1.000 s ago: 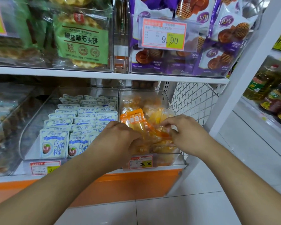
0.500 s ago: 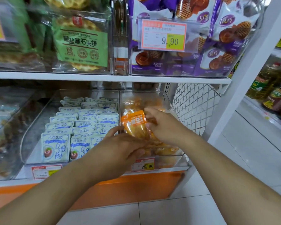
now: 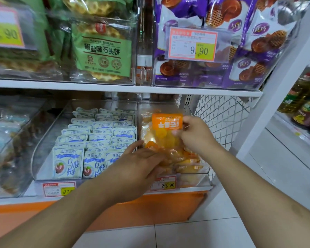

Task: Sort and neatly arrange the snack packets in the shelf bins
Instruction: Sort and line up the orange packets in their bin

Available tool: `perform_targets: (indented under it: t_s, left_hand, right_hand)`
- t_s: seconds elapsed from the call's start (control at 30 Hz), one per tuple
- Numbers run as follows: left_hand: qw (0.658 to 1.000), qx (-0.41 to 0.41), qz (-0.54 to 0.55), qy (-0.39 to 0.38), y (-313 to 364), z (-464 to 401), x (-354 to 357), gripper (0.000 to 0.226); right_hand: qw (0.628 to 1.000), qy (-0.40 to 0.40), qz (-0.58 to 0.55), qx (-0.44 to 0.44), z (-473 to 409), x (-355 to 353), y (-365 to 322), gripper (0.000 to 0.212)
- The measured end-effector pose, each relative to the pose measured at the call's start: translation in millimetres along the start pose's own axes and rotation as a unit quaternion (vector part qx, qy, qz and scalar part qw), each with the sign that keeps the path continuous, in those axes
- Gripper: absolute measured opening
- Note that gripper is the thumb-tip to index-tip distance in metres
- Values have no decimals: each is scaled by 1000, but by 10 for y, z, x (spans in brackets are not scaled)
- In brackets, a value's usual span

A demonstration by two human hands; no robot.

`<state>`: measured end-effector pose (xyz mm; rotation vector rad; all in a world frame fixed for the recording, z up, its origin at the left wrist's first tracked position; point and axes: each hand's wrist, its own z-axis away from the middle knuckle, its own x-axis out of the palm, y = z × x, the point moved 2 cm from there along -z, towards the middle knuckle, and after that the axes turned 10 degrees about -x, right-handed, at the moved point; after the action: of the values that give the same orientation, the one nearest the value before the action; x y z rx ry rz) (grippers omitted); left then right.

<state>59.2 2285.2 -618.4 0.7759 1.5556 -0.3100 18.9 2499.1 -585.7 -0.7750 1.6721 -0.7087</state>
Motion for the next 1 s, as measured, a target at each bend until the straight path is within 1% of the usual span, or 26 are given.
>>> perform_targets:
  t_s: [0.1, 0.17, 0.23, 0.3, 0.4, 0.43, 0.53, 0.6, 0.67, 0.73, 0.77, 0.83, 0.9, 0.97, 1.0]
  left_hand:
    - [999, 3, 47, 18, 9, -30, -51, 42]
    - [995, -4, 79, 65, 43, -55, -130, 36]
    - [985, -82, 122, 94, 15, -64, -200, 27]
    - [971, -157, 154, 90, -45, -65, -211, 26]
    - [963, -193, 164, 91, -67, -37, -242, 25]
    - [961, -197, 169, 93, -62, -27, -260, 26]
    - [958, -208, 172, 97, -49, 3, -307, 28]
    - [950, -232, 183, 98, -69, 3, -338, 39]
    - [940, -252, 204, 103, -116, 16, -372, 50]
    - [938, -230, 237, 105, -146, 35, -418, 51]
    - [941, -206, 250, 98, -146, 47, -441, 51]
    - [953, -160, 243, 79, -114, 64, -484, 47]
    - [967, -140, 202, 70, -77, 63, -486, 33]
    - [967, -144, 194, 80, -59, 41, -454, 19]
    - [964, -153, 199, 93, -55, 26, -434, 15]
  right_hand:
    - [993, 16, -115, 19, 87, -181, -74, 18]
    - [989, 14, -146, 8, 183, -287, -127, 17]
    - [983, 14, -182, -11, 300, -363, -168, 16]
    - [982, 5, -184, -28, 404, -398, -187, 20]
    - [990, -14, -125, -60, 504, -419, -199, 35]
    - [992, -19, -101, -71, 531, -428, -215, 36]
    - [992, -1, -83, -96, 570, -467, -247, 30]
    - [990, 11, -60, -130, 568, -481, -294, 28]
    - [986, -22, 24, -166, 566, -439, -336, 26]
    - [975, -64, 118, -175, 569, -372, -348, 25]
    - [971, -82, 143, -171, 569, -343, -358, 24]
    - [962, -110, 183, -167, 569, -297, -379, 24]
    - [961, -110, 193, -167, 564, -273, -396, 25]
    - [974, -80, 148, -150, 544, -283, -391, 26]
    - [981, -62, 123, -140, 533, -295, -375, 27]
